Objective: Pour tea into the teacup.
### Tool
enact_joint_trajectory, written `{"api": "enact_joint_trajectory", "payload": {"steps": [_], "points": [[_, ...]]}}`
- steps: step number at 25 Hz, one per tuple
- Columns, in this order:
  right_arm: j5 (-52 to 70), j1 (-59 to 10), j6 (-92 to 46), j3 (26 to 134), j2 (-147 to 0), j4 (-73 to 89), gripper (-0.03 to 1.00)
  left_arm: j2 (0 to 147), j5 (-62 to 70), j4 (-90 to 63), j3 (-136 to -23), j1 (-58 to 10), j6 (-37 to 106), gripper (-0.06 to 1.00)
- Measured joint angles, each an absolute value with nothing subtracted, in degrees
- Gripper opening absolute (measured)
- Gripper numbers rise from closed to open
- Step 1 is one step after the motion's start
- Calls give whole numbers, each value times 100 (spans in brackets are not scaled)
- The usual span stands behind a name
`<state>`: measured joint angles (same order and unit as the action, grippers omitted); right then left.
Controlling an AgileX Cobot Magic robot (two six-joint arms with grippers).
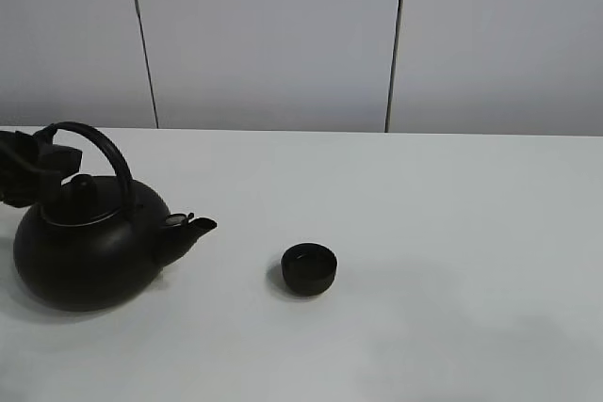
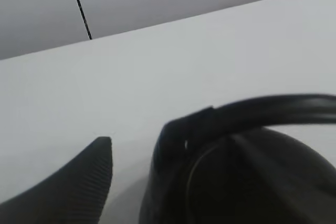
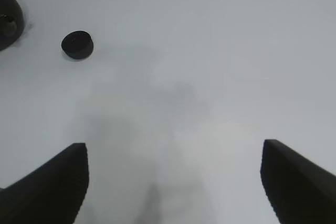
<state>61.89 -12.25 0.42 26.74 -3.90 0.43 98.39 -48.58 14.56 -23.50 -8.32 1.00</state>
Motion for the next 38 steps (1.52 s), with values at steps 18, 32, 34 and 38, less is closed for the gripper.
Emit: {"api": "enact_joint_trajectory", "payload": {"steps": [18,32,34,38], "points": [[6180,-1225,42,2674,-390,43,61,9786,-6504,1041,-985,-832,357,58],[6180,-1225,42,2674,-390,43,61,7647,-4314,108,-1479,-832,358,57],[6180,-1225,42,2674,-390,43,61,7242,-3061,104,-2014,-832,398,57],[6186,-1225,42,2674,-390,43,61,6493,-644,82,-3292,-832,495,57]]}}
